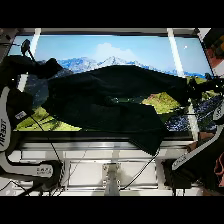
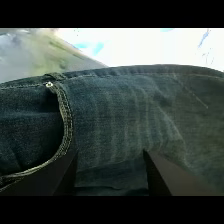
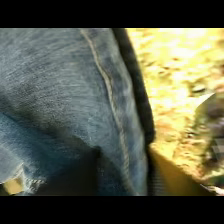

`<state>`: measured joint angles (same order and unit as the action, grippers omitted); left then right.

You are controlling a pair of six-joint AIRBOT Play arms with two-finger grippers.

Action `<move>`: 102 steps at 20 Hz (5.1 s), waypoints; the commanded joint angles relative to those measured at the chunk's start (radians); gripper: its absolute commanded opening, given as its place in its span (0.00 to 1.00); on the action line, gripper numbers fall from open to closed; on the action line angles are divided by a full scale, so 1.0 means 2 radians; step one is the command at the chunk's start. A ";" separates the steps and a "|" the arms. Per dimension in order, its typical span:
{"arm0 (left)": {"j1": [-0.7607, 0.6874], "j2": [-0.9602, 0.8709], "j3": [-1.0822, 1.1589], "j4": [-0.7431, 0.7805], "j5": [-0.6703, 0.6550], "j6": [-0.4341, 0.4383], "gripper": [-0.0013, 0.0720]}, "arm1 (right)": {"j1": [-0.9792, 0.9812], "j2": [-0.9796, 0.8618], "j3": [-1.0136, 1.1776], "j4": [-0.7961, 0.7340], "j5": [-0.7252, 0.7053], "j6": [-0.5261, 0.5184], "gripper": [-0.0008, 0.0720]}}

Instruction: Fold the clothes and pants, and hang the long-sleeved shirts on hangers.

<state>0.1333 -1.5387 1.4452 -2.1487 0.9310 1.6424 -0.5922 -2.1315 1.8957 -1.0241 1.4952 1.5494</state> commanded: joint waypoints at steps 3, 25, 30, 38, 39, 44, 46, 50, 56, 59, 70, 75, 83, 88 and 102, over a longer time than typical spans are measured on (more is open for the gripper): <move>-0.005 0.000 0.001 0.001 -0.006 0.000 0.67 | 0.006 0.001 0.019 -0.007 -0.015 0.005 0.04; 0.004 0.000 0.001 0.002 -0.012 0.001 0.06 | -0.033 0.092 0.041 0.051 0.096 -0.056 0.03; 0.031 0.003 0.000 0.005 0.024 0.071 0.06 | -0.034 0.215 -0.187 0.052 0.090 -0.101 0.03; 0.051 0.003 -0.001 0.004 0.173 0.181 0.06 | -0.035 0.360 -0.505 0.012 0.076 -0.082 0.39; 0.050 0.003 -0.001 0.004 0.175 0.181 0.06 | -0.035 0.359 -0.513 -0.011 0.073 -0.076 0.52; 0.051 0.003 -0.001 0.005 0.193 0.181 0.06 | -0.035 0.355 -0.529 -0.093 0.054 -0.130 0.53; 0.050 0.003 -0.001 0.005 0.193 0.182 0.06 | -0.035 0.344 -0.529 -0.095 0.040 -0.185 0.53; 0.050 0.003 -0.001 0.004 0.194 0.181 0.06 | -0.034 0.331 -0.529 -0.094 0.012 -0.264 0.53; 0.045 0.003 -0.001 0.004 0.195 0.181 0.06 | -0.034 0.321 -0.542 -0.089 -0.013 -0.298 0.53; 0.042 0.003 -0.001 0.004 0.195 0.181 0.06 | -0.034 0.321 -0.576 -0.089 -0.018 -0.319 0.53; 0.038 0.003 -0.001 0.004 0.197 0.181 0.06 | -0.031 0.324 -0.613 -0.022 -0.024 -0.327 0.53; 0.038 0.003 -0.001 0.004 0.197 0.181 0.06 | 0.028 0.324 -0.634 -0.022 -0.036 -0.327 0.52; 0.038 0.003 -0.001 0.004 0.196 0.181 0.06 | 0.036 0.429 -0.556 -0.084 -0.065 -0.215 0.03; 0.038 0.003 -0.001 0.004 0.196 0.181 0.06 | 0.053 0.463 -0.336 -0.106 -0.177 -0.124 0.03; 0.038 0.003 -0.001 0.010 0.212 0.181 0.06 | 0.018 0.455 -0.456 -0.278 -0.089 0.027 0.03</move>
<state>0.2092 -1.5333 1.4433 -2.1326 1.3495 2.0048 -0.4980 -1.2209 1.1561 -1.4986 1.2762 1.4982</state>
